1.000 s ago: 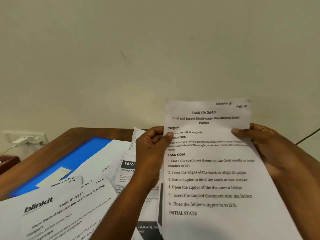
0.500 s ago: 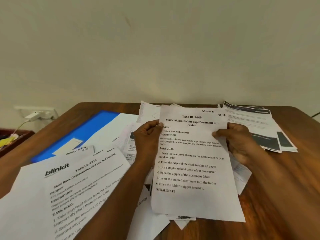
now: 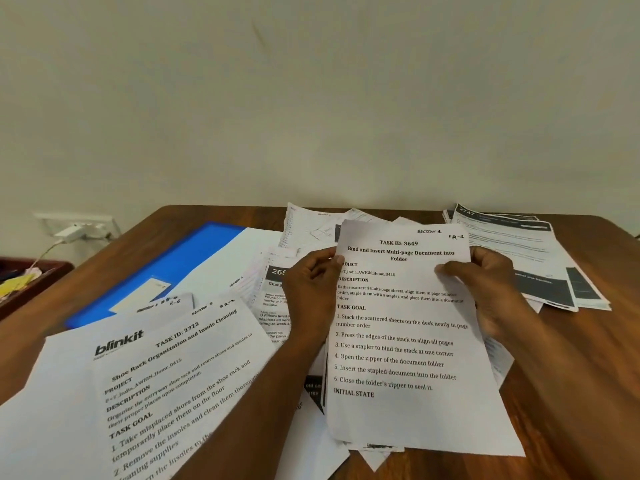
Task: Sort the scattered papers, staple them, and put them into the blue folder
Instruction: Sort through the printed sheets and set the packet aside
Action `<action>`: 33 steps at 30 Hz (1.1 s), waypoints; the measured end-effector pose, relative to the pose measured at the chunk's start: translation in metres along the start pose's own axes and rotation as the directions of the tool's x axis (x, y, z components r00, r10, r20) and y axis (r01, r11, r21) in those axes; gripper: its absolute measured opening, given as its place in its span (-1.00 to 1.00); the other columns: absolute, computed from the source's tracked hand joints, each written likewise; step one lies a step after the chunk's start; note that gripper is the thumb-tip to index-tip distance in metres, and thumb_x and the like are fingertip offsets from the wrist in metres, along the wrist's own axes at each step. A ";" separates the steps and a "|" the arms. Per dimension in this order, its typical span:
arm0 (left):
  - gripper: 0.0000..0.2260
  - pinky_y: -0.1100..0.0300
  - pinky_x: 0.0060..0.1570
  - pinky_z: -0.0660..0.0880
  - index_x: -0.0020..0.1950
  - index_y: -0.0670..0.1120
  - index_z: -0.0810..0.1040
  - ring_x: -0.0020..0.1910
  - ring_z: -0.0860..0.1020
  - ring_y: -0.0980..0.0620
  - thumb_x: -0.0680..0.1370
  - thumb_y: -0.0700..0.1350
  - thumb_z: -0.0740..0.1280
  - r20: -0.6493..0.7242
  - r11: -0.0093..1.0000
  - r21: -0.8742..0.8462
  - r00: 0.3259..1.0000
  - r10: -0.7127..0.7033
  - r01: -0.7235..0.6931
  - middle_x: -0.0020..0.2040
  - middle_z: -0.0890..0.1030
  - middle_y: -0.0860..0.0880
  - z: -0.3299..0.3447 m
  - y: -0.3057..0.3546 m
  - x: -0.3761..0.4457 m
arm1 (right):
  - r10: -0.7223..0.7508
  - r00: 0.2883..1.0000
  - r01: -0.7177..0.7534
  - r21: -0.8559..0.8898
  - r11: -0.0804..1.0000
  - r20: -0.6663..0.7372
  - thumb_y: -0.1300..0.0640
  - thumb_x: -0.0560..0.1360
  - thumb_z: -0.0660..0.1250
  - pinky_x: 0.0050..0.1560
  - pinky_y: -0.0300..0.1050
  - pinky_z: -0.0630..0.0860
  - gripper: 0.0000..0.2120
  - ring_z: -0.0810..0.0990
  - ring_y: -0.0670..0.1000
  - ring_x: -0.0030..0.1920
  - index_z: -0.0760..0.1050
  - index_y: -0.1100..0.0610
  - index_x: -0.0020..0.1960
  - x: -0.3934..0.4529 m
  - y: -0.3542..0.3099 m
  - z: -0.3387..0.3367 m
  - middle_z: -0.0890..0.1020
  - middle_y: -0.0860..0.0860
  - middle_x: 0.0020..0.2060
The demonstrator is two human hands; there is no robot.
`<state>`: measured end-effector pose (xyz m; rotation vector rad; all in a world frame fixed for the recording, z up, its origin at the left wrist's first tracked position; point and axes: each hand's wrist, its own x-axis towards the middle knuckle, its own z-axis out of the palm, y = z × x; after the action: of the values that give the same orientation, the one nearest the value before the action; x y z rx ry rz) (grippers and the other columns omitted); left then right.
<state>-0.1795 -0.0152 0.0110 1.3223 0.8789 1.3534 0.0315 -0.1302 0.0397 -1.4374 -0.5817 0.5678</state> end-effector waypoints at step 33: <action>-0.81 0.29 -0.08 0.65 0.18 -0.14 0.75 -0.03 0.75 0.10 0.57 -0.21 0.51 -0.007 0.994 -0.110 1.000 0.003 -0.004 -0.03 0.79 0.02 0.004 0.006 -0.006 | -0.105 0.988 0.127 0.204 0.971 -0.112 0.34 0.46 0.53 -0.04 -0.19 0.65 -0.83 0.74 0.06 -0.02 0.70 0.12 -0.02 0.007 -0.001 0.000 0.78 0.01 -0.10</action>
<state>-0.1773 -0.0230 0.0161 1.2359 0.7956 1.3903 0.0366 -0.1258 0.0406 -1.2161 -0.5065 0.4472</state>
